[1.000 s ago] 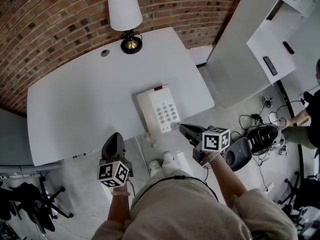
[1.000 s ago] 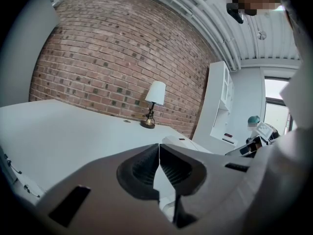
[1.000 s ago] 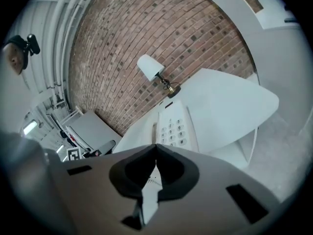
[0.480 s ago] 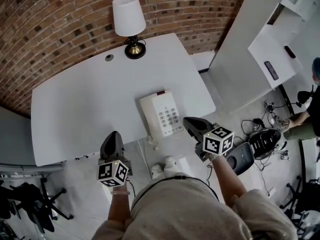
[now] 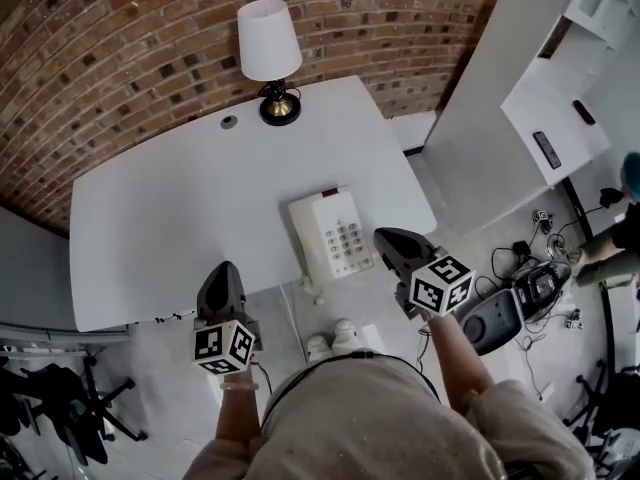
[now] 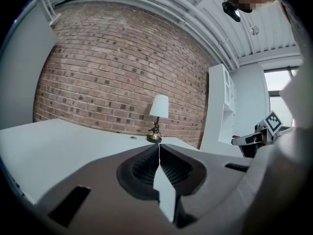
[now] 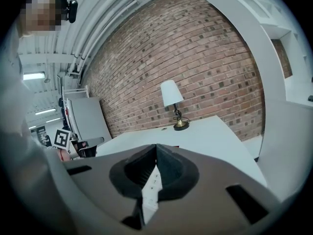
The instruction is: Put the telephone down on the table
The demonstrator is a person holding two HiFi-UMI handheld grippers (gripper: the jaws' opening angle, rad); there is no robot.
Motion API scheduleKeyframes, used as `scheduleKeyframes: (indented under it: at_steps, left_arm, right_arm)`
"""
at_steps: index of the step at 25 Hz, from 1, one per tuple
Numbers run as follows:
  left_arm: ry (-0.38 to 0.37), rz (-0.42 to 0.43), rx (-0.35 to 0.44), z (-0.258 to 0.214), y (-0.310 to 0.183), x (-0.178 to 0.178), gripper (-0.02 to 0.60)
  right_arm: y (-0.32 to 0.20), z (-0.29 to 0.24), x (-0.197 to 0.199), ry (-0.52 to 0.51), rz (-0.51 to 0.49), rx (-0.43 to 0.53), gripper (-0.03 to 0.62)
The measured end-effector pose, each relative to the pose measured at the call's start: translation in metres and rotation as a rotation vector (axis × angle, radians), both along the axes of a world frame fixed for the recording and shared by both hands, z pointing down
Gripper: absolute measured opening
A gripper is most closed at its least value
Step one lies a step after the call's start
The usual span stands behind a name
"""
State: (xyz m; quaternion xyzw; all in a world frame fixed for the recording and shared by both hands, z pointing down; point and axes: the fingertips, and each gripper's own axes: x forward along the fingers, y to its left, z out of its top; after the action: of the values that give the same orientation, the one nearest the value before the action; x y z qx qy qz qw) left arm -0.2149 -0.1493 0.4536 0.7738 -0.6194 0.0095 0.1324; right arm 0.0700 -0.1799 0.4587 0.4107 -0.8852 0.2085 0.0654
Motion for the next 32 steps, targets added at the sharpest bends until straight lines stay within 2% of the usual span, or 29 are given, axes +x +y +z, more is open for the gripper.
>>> scheduleKeyframes:
  at_steps: [9, 18, 32]
  left_arm:
    - [-0.032, 0.009, 0.037, -0.016, -0.008, 0.001, 0.008]
    - [-0.032, 0.006, 0.06, -0.031, -0.019, 0.0, 0.008]
    - [-0.038, -0.003, 0.048, -0.028, -0.02, 0.002, 0.008]
  right_arm:
    - [-0.011, -0.019, -0.002, 0.042, 0.007, 0.101, 0.005]
    - [-0.022, -0.038, 0.0, 0.062, 0.016, 0.176, 0.005]
    - [-0.029, -0.041, 0.003, 0.077, 0.013, 0.21, 0.005]
